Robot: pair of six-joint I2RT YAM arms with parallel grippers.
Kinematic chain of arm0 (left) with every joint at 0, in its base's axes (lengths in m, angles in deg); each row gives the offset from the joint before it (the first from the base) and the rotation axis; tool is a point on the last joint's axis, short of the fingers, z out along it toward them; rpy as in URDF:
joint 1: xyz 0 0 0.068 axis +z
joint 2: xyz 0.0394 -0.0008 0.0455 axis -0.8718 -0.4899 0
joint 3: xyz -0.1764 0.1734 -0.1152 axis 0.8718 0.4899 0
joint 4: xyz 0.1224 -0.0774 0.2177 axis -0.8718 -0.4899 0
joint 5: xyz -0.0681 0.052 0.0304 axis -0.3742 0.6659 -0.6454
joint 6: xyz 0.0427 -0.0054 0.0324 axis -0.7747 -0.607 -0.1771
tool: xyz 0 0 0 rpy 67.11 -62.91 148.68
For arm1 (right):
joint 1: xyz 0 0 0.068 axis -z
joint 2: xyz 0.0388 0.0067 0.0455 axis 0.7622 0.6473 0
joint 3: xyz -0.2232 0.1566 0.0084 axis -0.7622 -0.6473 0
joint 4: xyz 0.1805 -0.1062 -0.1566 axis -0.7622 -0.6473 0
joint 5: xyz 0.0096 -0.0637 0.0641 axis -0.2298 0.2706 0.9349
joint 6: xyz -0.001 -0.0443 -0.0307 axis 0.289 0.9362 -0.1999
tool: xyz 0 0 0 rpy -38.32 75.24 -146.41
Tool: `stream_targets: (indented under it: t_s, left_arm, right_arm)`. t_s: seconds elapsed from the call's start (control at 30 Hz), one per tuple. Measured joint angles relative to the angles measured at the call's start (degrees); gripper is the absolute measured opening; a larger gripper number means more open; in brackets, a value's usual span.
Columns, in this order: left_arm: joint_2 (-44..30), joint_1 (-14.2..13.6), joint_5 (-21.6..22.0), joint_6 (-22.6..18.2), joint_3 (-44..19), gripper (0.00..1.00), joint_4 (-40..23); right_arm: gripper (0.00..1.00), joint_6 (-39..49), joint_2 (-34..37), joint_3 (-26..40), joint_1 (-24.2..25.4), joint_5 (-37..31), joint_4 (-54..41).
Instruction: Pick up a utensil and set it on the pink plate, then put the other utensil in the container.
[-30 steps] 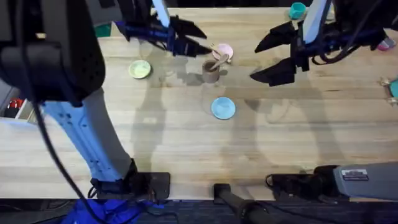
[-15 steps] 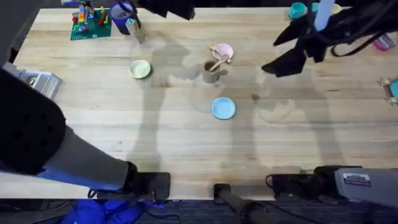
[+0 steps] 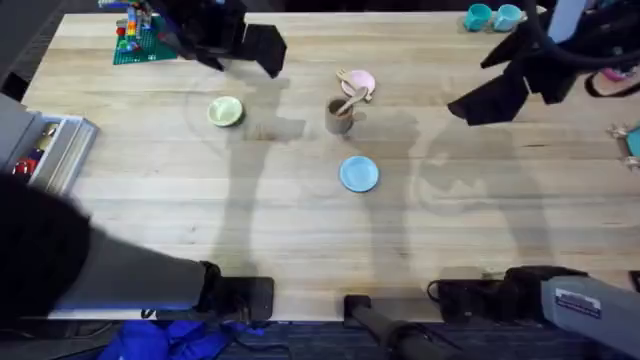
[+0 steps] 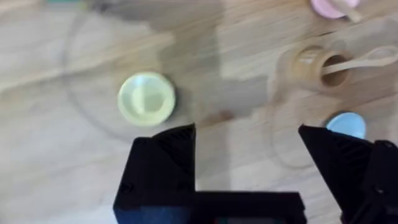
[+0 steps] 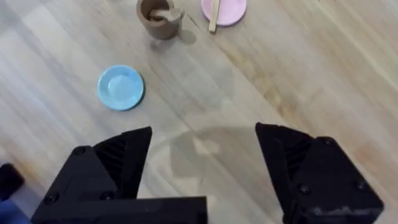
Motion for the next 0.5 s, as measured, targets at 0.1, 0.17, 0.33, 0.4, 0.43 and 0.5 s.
stream_targets:
  t_s: [0.1,0.17,0.33,0.4,0.43,0.5]
  left_arm:
    - [6.2,-0.6,2.8,1.8,4.2,0.998,0.3]
    - [10.7,-0.8,3.8,2.6,7.3,0.998,0.4]
    - [19.4,-0.9,6.2,5.1,14.5,0.998,0.4]
    - [21.7,-0.9,7.0,5.8,17.3,0.997,0.4]
    - [22.8,-0.9,7.3,6.1,18.7,0.998,0.3]
    - [24.5,-0.9,8.0,6.7,20.8,0.998,0.2]
  right_arm:
    - [0.997,-1.0,-0.8,0.0,0.0,-0.4,-2.3]
    - [0.996,-1.4,-0.7,0.0,-0.1,-0.5,-3.5]
    - [0.997,-2.9,-0.7,0.0,-0.3,-0.5,-6.1]
    - [0.996,-4.7,-0.7,0.0,-0.3,-0.5,-6.1]
    - [0.996,-5.9,-0.8,0.0,-0.4,-0.5,-6.2]
    - [0.997,-7.8,-1.2,0.0,-0.4,-1.1,-6.9]
